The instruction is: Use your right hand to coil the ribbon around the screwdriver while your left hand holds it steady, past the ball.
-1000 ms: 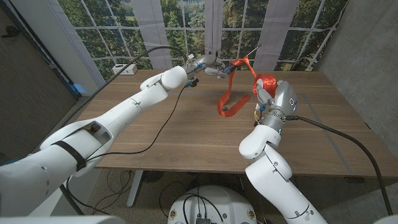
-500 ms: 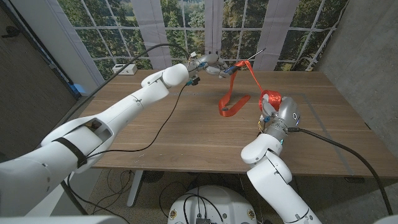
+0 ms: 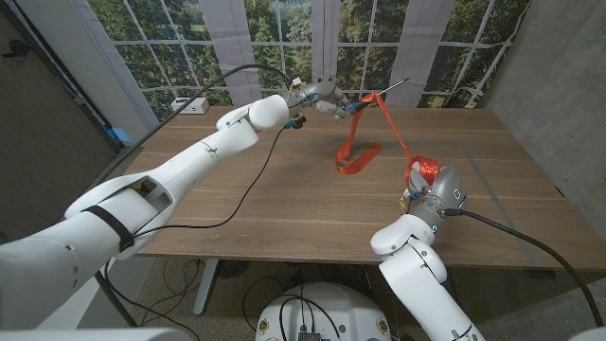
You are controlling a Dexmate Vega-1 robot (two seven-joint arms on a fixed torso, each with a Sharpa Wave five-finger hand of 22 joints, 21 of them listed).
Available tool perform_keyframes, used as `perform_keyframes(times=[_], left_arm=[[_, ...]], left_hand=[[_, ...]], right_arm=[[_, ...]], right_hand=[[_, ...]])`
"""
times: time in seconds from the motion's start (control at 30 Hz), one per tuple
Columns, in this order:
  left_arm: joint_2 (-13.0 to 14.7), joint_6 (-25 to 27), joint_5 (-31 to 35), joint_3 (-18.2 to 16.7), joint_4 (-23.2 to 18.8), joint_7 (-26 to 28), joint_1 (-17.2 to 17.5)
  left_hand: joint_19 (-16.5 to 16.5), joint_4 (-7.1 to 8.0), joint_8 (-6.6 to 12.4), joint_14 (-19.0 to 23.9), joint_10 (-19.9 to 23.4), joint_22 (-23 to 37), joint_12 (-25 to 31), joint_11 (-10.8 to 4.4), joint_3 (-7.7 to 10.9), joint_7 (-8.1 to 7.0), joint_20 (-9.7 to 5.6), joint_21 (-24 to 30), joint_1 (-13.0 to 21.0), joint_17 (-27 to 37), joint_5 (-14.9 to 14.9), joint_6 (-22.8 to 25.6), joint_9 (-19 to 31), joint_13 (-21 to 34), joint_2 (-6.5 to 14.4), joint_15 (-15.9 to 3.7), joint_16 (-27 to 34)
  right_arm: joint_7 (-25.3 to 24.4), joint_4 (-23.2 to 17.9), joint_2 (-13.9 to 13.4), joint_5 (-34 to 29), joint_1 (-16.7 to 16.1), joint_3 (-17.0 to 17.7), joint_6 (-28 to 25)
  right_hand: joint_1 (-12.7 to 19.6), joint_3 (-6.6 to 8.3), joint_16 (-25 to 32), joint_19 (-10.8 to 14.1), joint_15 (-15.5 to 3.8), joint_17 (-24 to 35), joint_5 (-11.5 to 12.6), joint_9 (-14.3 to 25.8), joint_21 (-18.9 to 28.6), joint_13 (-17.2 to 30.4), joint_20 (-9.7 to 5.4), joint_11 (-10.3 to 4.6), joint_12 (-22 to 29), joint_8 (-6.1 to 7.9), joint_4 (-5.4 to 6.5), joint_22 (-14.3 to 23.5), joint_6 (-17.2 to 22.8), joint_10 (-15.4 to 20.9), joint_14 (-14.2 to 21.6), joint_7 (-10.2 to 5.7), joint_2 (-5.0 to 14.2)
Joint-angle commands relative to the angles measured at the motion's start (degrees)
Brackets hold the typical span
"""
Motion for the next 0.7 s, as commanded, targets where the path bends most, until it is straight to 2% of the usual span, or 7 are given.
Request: perform_keyframes(times=[0.03,0.1,0.5,0.7], left_arm=[[1.2,0.4,0.0,0.3,-1.9,-2.4,-0.2],[1.5,0.8,0.2,0.3,-2.5,-2.7,-0.1],[3.1,-0.1,-0.5,0.0,-5.1,-5.9,0.4],[4.0,0.3,-0.6,-0.5,-6.6,-6.5,1.1]], left_hand=[[0.3,-1.93,0.50,2.1,10.4,0.0,0.0,-9.75,5.07,-4.15,0.28,0.2,5.5,0.0,0.5,9.2,1.4,5.5,5.7,-2.75,-0.2],[0.3,-1.94,0.45,2.1,10.4,0.0,0.0,-9.69,5.08,-4.10,0.31,0.2,5.5,0.0,0.5,9.2,1.3,5.4,5.7,-2.74,-0.3],[0.1,-1.93,0.32,1.9,10.3,0.0,-0.2,-9.54,5.09,-4.23,0.25,0.2,5.4,0.1,0.5,9.0,1.5,5.5,5.7,-2.72,-0.3],[0.1,-1.87,0.28,1.9,10.3,0.0,-0.2,-9.64,5.08,-4.20,0.24,0.1,5.4,0.0,0.5,9.1,1.5,5.5,5.7,-2.74,-0.4]], right_arm=[[-0.5,2.7,-2.5,2.3,2.8,0.0,3.7],[-0.8,3.3,-2.7,2.1,3.6,-0.3,3.2],[2.6,6.7,-4.5,7.0,8.3,1.3,8.6],[1.0,9.8,-4.4,7.0,11.1,1.3,9.5]], right_hand=[[4.0,5.84,0.4,-0.1,-6.57,0.2,0.0,7.4,0.6,6.4,0.10,-2.46,6.0,5.96,-1.04,0.2,13.4,7.1,4.0,-1.34,3.69],[4.0,5.69,0.2,-0.2,-6.43,-0.2,-0.2,7.4,0.6,6.2,0.05,-2.51,5.8,5.95,-0.99,0.2,13.4,7.1,3.7,-1.31,3.79],[4.1,4.98,0.6,-0.3,-6.74,-1.3,-0.5,7.3,0.9,6.1,-0.08,-2.65,5.6,5.58,-0.96,0.1,13.3,7.1,3.5,-1.55,4.16],[4.2,4.67,0.6,-0.3,-6.58,-2.0,-0.6,7.3,1.0,6.2,-0.10,-2.63,5.5,5.49,-1.00,0.1,13.3,6.9,3.5,-1.56,4.26]])
